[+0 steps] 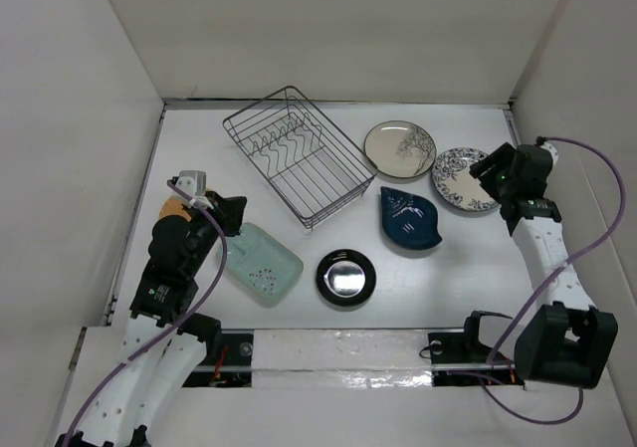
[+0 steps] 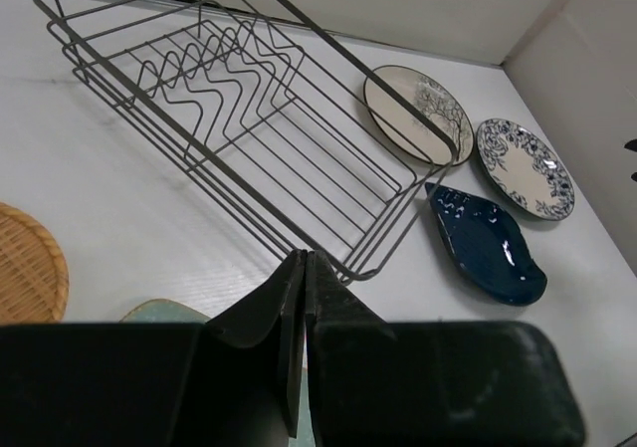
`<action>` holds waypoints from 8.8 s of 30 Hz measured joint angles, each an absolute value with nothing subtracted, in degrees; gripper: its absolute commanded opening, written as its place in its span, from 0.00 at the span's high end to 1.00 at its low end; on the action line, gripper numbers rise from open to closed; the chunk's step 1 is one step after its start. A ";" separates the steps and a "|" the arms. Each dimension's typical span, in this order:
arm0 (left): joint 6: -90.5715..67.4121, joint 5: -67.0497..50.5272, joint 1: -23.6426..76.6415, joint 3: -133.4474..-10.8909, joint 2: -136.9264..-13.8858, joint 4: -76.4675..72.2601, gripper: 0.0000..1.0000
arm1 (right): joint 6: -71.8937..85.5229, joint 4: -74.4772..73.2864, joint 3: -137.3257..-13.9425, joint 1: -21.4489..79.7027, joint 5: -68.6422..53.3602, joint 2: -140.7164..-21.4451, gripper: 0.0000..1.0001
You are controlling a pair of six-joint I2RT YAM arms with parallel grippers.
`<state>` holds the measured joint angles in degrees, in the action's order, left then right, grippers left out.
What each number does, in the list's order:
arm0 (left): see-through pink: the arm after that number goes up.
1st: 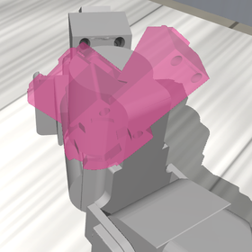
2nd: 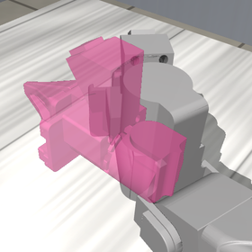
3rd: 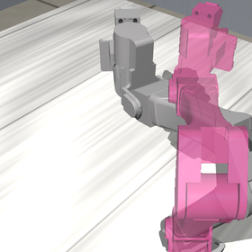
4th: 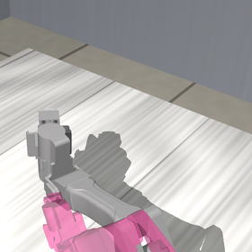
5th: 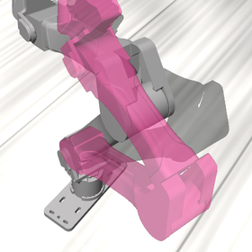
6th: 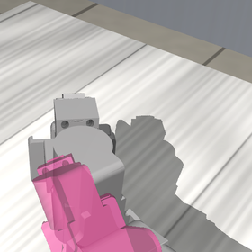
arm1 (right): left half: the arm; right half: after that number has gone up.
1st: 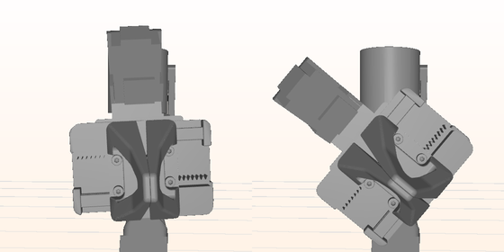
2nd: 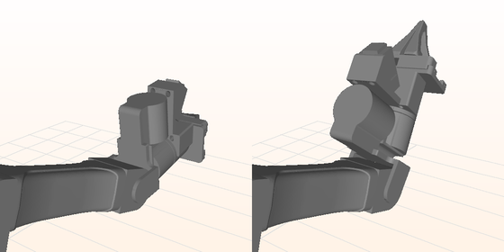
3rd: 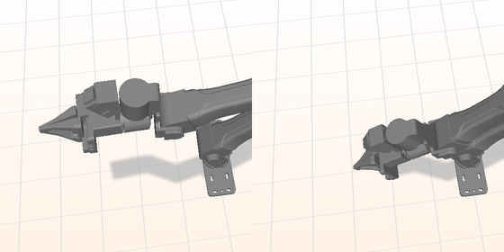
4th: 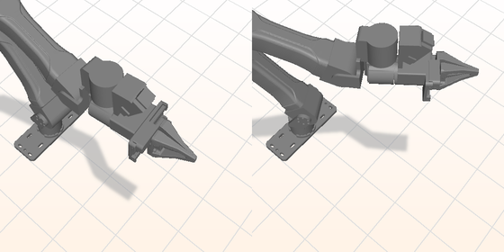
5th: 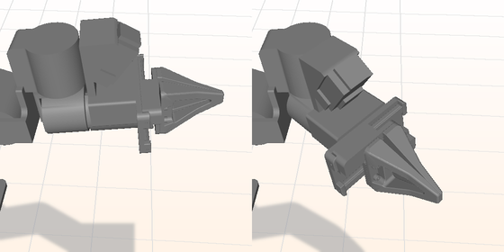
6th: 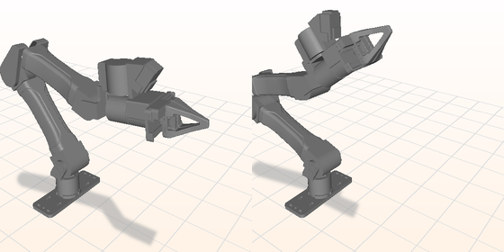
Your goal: Load the plates into the dish rack
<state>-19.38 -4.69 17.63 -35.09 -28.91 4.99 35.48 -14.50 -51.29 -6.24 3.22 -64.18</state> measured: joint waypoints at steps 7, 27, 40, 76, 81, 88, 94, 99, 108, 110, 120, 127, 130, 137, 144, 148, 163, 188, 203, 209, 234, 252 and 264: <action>-19.11 -7.38 18.65 -35.09 -26.39 5.32 1.00 | 37.89 -10.04 -45.56 -24.16 -2.90 -67.48 0.71; -18.33 -6.37 22.15 -35.09 -22.76 6.59 0.68 | 46.00 12.53 -41.25 -29.02 -11.94 -94.17 0.38; -18.04 -5.28 22.15 -35.09 -23.57 6.76 0.68 | 51.37 12.60 -47.16 -25.34 -13.54 -100.22 0.54; -17.52 -4.21 22.15 -35.09 -24.71 6.74 0.72 | 20.58 -10.48 -90.72 16.51 14.48 -86.54 1.00; -17.39 -3.77 22.15 -35.09 -24.95 6.70 0.73 | 14.15 -16.47 -109.67 23.75 15.46 -103.00 1.00; -17.21 -3.51 22.15 -35.09 -26.52 6.72 0.73 | 4.91 -26.87 -137.49 30.39 21.93 -124.90 1.00; -17.02 -3.11 22.15 -35.09 -27.42 6.72 0.73 | -1.67 -28.42 -140.62 34.02 27.68 -129.84 1.00; -16.99 -2.94 22.15 -35.09 -27.53 6.72 0.73 | -4.29 -27.73 -139.96 35.62 30.68 -129.93 1.00; -16.99 -2.74 22.15 -35.09 -27.40 6.72 0.73 | -10.92 -22.52 -137.80 39.57 39.57 -133.12 1.00; -16.99 -2.74 22.15 -35.09 -27.31 6.72 0.73 | -11.70 -22.24 -137.80 40.40 40.03 -134.43 1.00; -16.99 -2.70 22.15 -35.09 -27.20 6.72 0.73 | -12.23 -15.77 -132.92 42.19 42.35 -136.90 0.89; -16.99 -2.42 22.15 -35.09 -27.20 6.72 0.73 | -9.39 -11.07 -126.32 42.44 43.86 -134.72 0.32; -16.99 -2.28 22.15 -35.09 -27.24 6.72 0.73 | -6.04 -11.46 -121.84 41.69 41.36 -130.58 0.31; -16.99 -2.28 22.15 -35.09 -28.18 6.70 0.73 | 8.29 -5.04 -98.80 29.80 26.35 -107.66 1.00; -16.99 -2.26 22.15 -35.09 -28.84 6.68 0.73 | 25.10 5.61 -79.40 6.94 13.52 -100.51 0.45; -16.99 -2.00 22.15 -35.09 -29.04 6.66 0.73 | 31.09 5.56 -72.31 1.83 7.16 -105.71 0.29; -16.99 -1.56 22.15 -35.09 -29.52 6.66 0.73 | 50.13 15.77 -71.40 -3.09 -16.99 -120.51 0.56; -16.99 0.16 22.15 -35.09 -28.71 6.50 0.74 | 51.90 23.29 -60.90 -5.56 -15.29 -103.28 1.00; -16.99 -1.06 22.15 -35.09 -28.64 6.39 0.74 | 25.45 1.65 -89.27 18.04 -1.37 -94.15 1.00; -16.99 -1.06 22.15 -35.09 -27.92 6.31 0.74 | 17.28 -6.83 -104.99 24.97 4.82 -103.70 1.00; -16.99 -1.10 22.15 -35.09 -27.77 6.28 0.74 | -7.05 -17.65 -131.22 39.00 25.02 -128.46 1.00; -16.99 -1.48 22.15 -35.09 -27.79 6.28 0.73 | -17.19 -8.97 -129.97 42.22 34.94 -129.29 1.00; -16.99 -1.48 22.15 -35.09 -27.79 6.28 0.74 | -13.50 -5.69 -126.30 41.74 34.13 -129.27 1.00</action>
<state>-16.99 -1.48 22.15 -35.09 -27.79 6.28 -13.50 -5.69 -126.30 41.74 34.13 -129.27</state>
